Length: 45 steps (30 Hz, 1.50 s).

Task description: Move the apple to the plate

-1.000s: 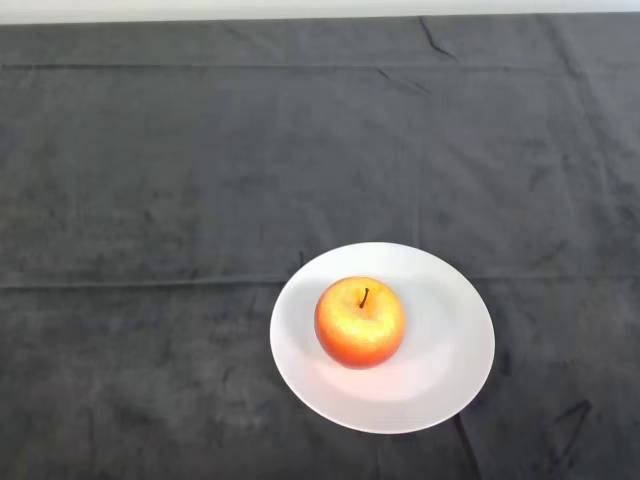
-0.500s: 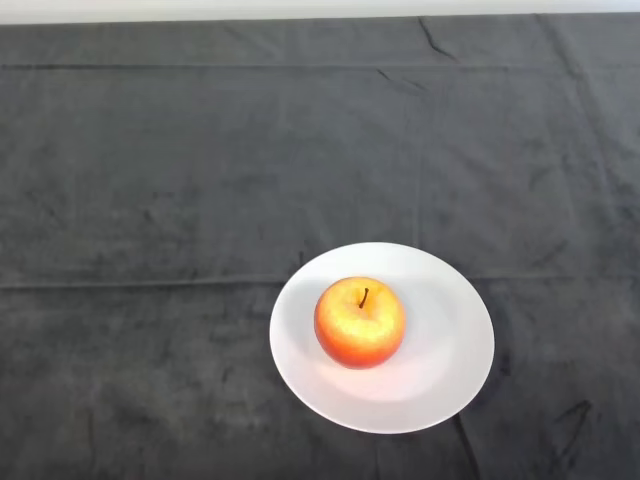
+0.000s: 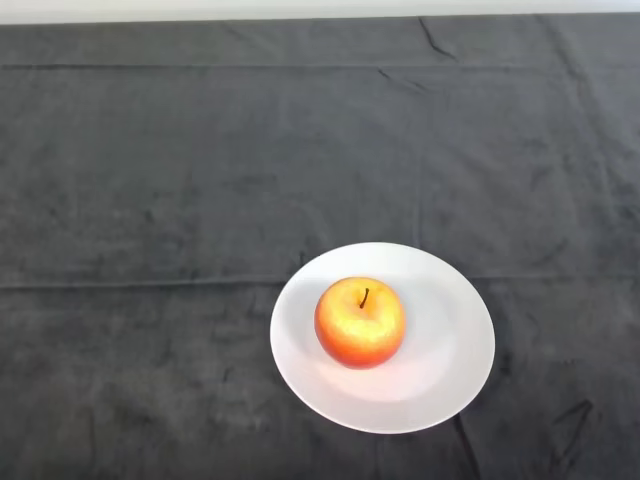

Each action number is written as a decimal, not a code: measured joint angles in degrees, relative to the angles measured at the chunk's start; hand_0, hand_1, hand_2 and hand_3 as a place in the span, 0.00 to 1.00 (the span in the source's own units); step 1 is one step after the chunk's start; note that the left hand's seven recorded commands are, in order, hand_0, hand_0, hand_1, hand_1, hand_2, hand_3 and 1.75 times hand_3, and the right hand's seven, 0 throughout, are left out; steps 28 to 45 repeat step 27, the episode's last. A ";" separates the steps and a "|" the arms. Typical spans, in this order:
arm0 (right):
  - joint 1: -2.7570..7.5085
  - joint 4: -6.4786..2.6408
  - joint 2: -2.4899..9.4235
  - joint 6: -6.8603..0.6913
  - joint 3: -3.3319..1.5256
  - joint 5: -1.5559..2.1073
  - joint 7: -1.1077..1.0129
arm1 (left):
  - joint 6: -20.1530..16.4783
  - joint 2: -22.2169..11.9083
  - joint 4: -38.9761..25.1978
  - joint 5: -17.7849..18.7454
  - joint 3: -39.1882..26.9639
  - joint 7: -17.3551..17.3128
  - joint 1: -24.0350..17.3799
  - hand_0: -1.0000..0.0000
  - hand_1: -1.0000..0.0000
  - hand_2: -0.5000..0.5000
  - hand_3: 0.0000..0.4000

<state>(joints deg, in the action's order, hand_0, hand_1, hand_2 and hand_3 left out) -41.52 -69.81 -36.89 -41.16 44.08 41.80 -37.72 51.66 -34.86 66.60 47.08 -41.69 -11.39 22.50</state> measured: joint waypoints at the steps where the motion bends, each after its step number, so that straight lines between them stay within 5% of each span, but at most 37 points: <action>1: 0.00 0.00 0.00 0.00 0.00 0.00 0.00 | -0.01 0.00 0.20 0.00 -0.03 -0.13 0.19 1.00 1.00 0.50 0.00; 45: 0.00 0.00 0.00 0.00 0.00 0.00 0.00 | -0.42 0.01 1.13 -0.28 -2.20 -1.51 1.35 1.00 1.00 0.50 0.00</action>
